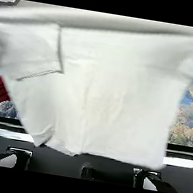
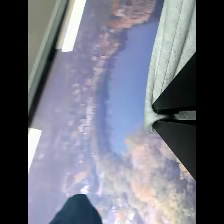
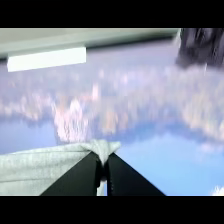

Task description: Fold the clothes and pants, and hang the long-sleeved shirts on hangers.

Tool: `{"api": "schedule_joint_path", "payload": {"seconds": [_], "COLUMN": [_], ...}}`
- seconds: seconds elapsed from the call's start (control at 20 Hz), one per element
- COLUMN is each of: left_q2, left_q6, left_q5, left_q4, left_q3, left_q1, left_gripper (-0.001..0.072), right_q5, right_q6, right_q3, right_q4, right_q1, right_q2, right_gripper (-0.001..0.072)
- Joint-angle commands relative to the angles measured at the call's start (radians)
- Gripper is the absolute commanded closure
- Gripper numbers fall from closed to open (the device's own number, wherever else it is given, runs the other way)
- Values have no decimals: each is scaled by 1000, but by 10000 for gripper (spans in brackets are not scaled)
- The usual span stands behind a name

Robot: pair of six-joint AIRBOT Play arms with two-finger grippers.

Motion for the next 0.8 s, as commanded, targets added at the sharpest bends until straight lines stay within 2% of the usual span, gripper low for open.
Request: {"api": "schedule_joint_path", "payload": {"seconds": [0.0,0.25,0.45,0.55,0.75], "left_q2": [-304,-677,-740,-739,-739], "left_q6": [63,62,67,93,126], "left_q5": [7,252,425,385,136], "left_q4": [-12,-13,-12,-12,-12], "left_q3": [-18,-15,-13,8,37], "left_q1": [-31,-101,-119,-116,-117], "left_gripper": [695,695,694,694,694], "right_q5": [40,-105,-245,-235,-80], "right_q6": [10,45,48,48,48], "right_q3": [-41,-41,-40,-39,-39], "right_q4": [-10,37,97,95,71], "right_q1": [-1,-1,-1,-1,-1], "right_q2": [-253,-600,-694,-692,-691], "right_gripper": [682,682,682,682,682]}}
